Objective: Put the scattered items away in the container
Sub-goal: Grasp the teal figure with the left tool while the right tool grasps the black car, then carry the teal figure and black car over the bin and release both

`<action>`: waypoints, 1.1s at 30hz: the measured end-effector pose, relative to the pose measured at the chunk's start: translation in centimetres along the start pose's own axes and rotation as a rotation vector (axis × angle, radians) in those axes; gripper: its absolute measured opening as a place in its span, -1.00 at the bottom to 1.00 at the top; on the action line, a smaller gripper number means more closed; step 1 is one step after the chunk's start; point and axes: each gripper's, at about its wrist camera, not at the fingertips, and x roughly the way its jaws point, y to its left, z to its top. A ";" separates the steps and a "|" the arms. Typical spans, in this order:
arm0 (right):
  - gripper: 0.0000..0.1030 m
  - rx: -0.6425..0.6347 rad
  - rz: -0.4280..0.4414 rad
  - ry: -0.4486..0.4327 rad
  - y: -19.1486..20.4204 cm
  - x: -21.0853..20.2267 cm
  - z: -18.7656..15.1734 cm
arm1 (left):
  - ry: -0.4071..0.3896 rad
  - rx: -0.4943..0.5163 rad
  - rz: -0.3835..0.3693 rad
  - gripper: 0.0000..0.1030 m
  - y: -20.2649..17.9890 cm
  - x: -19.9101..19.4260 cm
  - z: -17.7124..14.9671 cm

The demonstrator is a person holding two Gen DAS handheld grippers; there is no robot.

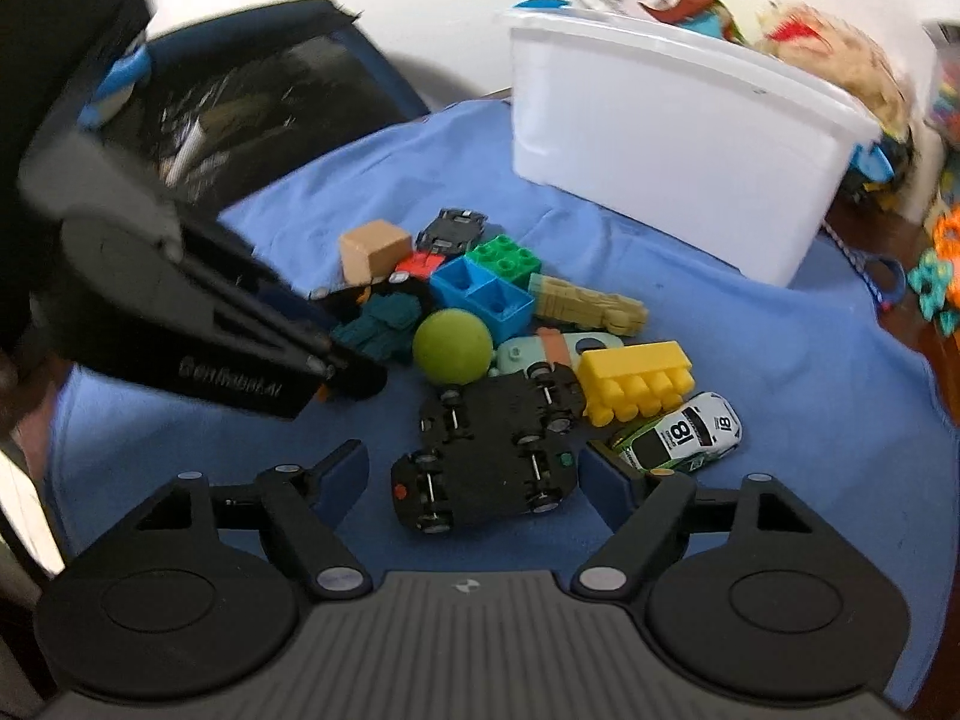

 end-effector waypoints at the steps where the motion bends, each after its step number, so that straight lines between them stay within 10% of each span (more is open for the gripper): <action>1: 0.35 -0.010 -0.006 0.008 0.1 0.1 -0.1 | -0.004 0.006 0.000 -0.51 -0.1 0.1 0.0; 21: 0.34 0.229 -0.100 -0.146 -6.5 -4.8 4.8 | -0.194 0.056 -0.041 -0.51 -1.2 -5.8 6.0; 33: 0.34 0.258 -0.215 -0.348 -11.2 -6.0 12.6 | -0.350 0.106 -0.006 -0.51 0.4 -7.0 15.2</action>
